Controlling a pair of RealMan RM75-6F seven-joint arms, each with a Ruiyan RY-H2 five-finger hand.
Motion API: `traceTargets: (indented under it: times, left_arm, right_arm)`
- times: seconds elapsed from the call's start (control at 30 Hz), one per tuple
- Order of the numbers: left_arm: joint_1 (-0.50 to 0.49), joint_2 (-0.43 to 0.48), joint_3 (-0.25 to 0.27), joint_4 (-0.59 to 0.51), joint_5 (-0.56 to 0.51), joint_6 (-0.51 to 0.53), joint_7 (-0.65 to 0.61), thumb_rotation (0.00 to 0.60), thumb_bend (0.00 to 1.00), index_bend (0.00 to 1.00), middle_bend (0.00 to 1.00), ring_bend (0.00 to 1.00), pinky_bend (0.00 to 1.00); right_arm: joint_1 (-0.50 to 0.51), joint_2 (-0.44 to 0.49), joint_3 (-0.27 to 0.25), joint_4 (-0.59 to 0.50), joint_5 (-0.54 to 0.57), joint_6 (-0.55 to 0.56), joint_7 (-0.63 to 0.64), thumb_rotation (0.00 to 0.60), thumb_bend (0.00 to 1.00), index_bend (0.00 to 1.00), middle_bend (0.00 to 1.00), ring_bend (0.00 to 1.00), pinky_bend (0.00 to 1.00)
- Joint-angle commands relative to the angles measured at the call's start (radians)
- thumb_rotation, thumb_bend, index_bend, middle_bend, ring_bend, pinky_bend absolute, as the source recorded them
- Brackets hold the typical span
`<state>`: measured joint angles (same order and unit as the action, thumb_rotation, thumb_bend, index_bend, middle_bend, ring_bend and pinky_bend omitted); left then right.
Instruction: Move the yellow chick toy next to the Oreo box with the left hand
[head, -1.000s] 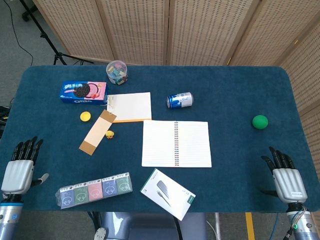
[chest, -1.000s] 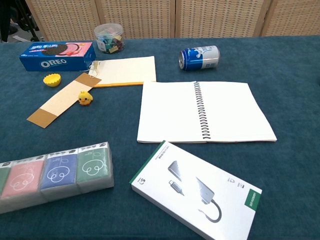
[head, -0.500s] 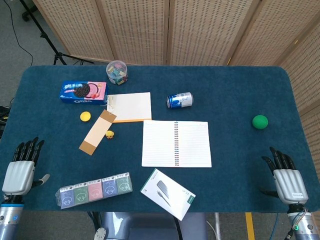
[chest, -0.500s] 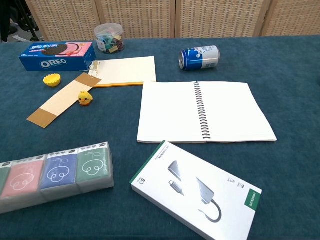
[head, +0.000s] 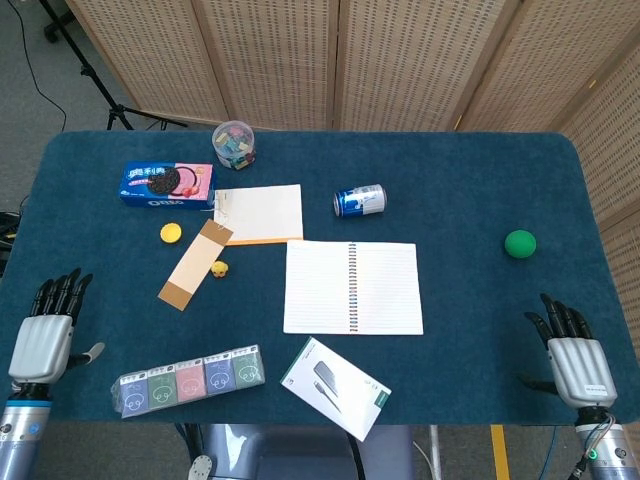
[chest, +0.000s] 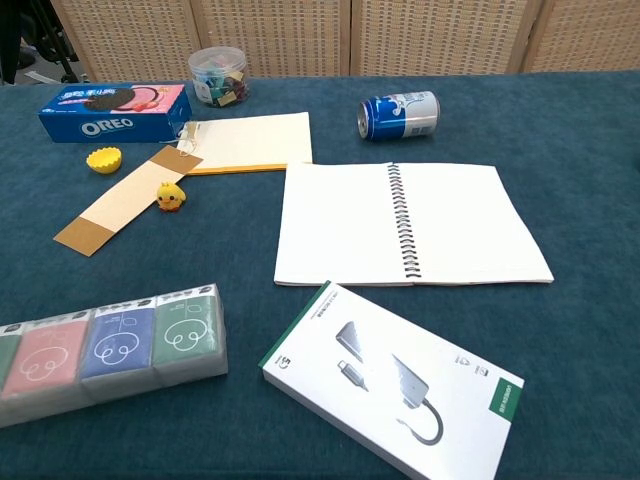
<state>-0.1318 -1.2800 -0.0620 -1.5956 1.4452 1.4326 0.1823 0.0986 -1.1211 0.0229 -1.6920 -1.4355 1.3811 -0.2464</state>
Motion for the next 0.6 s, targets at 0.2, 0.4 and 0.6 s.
traceTargets:
  times: [0.2, 0.4, 0.6]
  left_arm:
    - [-0.107, 0.012, -0.082, -0.055, -0.119, -0.143, 0.07, 0.6, 0.13, 0.18, 0.0, 0.0, 0.0]
    - [-0.196, -0.016, -0.148, -0.069, -0.22, -0.229, 0.13, 0.6, 0.15, 0.33, 0.0, 0.0, 0.0]
    - [-0.287, -0.068, -0.202, -0.034, -0.343, -0.292, 0.227, 0.6, 0.17, 0.38, 0.0, 0.0, 0.0]
  right_arm:
    - [0.0, 0.001, 0.001, 0.001, -0.002, 0.002, 0.004, 0.6, 0.0, 0.17, 0.0, 0.0, 0.08]
    - [-0.001, 0.002, -0.001, 0.0, -0.006, 0.003, 0.006, 0.6, 0.0, 0.17, 0.0, 0.0, 0.08]
    - [-0.002, 0.003, -0.001, 0.0, -0.009, 0.005, 0.01, 0.6, 0.0, 0.17, 0.0, 0.0, 0.08]
